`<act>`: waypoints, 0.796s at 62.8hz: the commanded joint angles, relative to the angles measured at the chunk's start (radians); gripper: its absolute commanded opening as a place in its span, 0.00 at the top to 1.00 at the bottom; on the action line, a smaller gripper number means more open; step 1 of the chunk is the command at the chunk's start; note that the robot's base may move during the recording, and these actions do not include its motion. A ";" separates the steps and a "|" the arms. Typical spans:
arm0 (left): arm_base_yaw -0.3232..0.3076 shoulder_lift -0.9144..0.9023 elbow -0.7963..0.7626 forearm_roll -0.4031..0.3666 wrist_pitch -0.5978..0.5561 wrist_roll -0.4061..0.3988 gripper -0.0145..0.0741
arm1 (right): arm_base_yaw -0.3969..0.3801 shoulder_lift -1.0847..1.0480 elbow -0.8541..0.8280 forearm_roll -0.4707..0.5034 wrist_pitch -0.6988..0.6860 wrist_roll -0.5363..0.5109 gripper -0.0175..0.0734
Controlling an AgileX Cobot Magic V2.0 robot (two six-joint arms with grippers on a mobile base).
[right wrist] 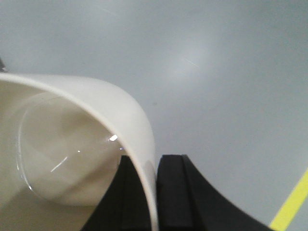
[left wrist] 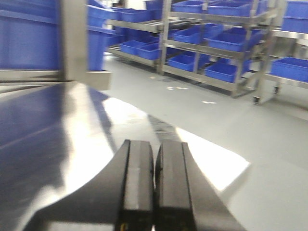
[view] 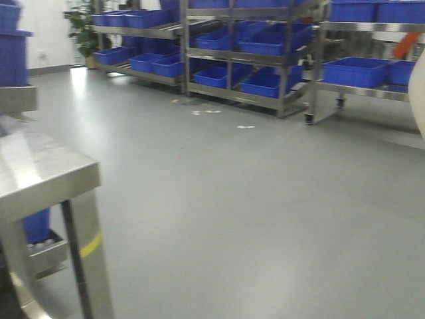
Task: Move white bin to right shelf second layer
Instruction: 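Drive along the yellow floor line carrying the bin in the right gripper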
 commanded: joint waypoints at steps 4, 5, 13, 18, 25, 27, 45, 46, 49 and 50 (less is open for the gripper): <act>-0.006 -0.019 0.028 -0.001 -0.087 -0.005 0.74 | -0.001 0.002 -0.031 -0.002 -0.083 0.001 0.75; -0.006 -0.019 0.028 -0.001 -0.087 -0.005 0.74 | -0.001 0.002 -0.031 -0.002 -0.083 0.001 0.75; -0.006 -0.019 0.028 -0.001 -0.087 -0.005 0.74 | -0.001 0.002 -0.031 -0.002 -0.083 0.001 0.75; -0.006 -0.019 0.028 -0.001 -0.087 -0.005 0.74 | -0.001 0.002 -0.031 -0.002 -0.083 0.001 0.75; -0.006 -0.019 0.028 -0.001 -0.087 -0.005 0.74 | -0.001 0.002 -0.031 -0.002 -0.083 0.001 0.75; -0.006 -0.019 0.028 -0.001 -0.087 -0.005 0.74 | -0.001 0.002 -0.031 -0.002 -0.083 0.001 0.75; -0.006 -0.019 0.028 -0.001 -0.087 -0.005 0.74 | -0.001 0.002 -0.031 -0.002 -0.083 0.001 0.75; -0.006 -0.019 0.028 -0.001 -0.087 -0.005 0.74 | -0.001 0.002 -0.031 -0.002 -0.083 0.001 0.75; -0.006 -0.019 0.028 -0.001 -0.087 -0.005 0.74 | -0.001 0.002 -0.031 -0.002 -0.083 0.001 0.75; -0.006 -0.019 0.028 -0.001 -0.087 -0.005 0.74 | -0.001 0.002 -0.031 -0.002 -0.083 0.001 0.75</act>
